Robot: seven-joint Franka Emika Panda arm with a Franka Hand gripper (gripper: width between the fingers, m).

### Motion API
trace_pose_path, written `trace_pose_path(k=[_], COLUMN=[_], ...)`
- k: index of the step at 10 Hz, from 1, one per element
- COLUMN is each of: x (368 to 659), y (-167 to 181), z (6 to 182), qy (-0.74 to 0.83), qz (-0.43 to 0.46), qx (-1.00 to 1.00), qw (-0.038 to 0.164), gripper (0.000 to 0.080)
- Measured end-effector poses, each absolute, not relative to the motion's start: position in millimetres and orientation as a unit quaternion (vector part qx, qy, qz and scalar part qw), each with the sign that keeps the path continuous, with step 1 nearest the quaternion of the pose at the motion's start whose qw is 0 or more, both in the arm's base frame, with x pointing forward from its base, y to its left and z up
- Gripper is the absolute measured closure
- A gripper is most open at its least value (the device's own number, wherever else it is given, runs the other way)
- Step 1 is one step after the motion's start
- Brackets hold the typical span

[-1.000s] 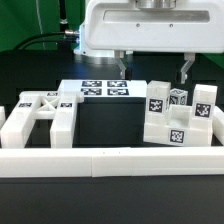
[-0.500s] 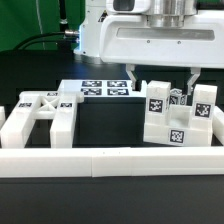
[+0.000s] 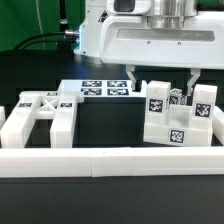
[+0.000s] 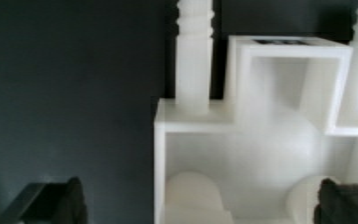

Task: Assemble chair

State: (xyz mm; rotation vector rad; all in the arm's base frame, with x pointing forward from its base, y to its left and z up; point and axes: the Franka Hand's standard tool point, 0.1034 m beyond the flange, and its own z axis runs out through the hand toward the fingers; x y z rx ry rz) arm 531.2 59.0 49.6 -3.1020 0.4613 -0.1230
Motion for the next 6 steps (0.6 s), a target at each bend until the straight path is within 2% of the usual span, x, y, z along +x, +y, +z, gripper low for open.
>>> trace_pose_path(k=[4, 6], x=[521.1, 518.9], y=[57.6, 56.8], z=[23.8, 19.2], qy=[0.141, 0.141], qz=[-0.038, -0.036], qx=[-0.989, -0.989], qw=[-0.009, -0.011], gripper=[0.0151, 0.0151])
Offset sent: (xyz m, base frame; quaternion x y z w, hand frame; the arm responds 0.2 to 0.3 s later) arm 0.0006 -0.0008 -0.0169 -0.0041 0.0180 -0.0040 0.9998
